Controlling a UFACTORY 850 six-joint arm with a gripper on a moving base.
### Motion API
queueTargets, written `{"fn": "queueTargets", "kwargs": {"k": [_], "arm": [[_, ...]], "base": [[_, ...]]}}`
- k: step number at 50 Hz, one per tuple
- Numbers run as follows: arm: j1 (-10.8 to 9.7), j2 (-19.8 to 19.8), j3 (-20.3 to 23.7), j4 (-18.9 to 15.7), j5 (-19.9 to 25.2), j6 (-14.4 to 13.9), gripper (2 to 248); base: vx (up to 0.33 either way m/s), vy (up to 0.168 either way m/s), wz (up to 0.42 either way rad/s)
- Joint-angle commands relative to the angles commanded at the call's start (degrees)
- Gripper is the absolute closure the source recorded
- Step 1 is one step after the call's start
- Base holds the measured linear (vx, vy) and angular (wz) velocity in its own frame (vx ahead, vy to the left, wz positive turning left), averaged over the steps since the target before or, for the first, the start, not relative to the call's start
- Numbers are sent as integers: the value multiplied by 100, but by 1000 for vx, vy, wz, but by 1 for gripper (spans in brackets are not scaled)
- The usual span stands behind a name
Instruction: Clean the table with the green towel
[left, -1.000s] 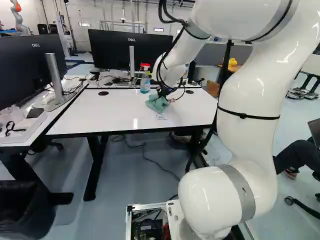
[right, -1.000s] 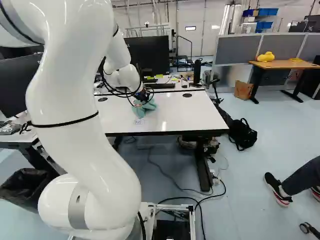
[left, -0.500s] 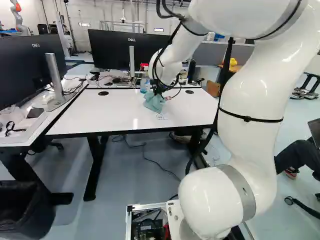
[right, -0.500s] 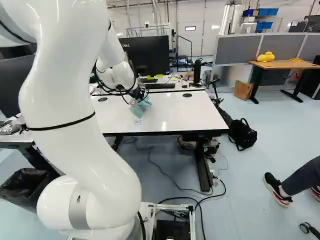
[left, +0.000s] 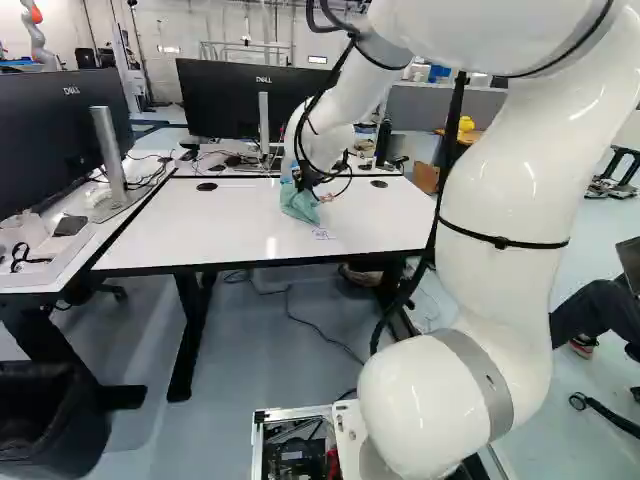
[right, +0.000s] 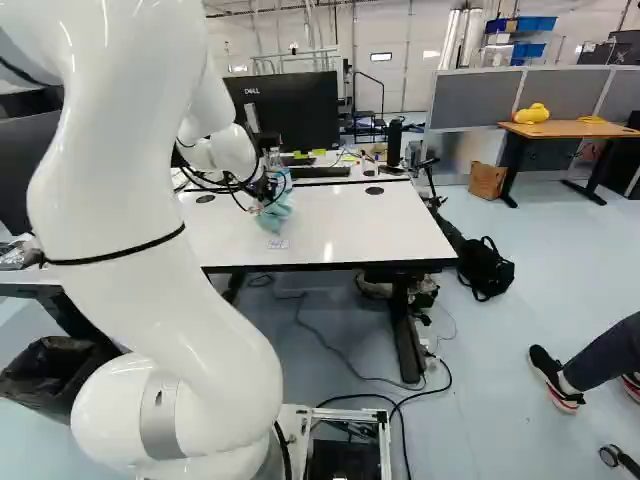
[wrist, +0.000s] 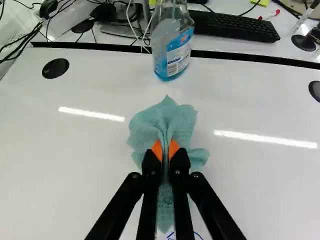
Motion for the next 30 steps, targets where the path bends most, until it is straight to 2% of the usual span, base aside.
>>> {"fn": "queueTargets", "kwargs": {"k": [23,30], "arm": [[313,379,425,0,0,0,215],[339,404,454,0,0,0,215]], "base": [[0,0,0],[0,0,0]]}}
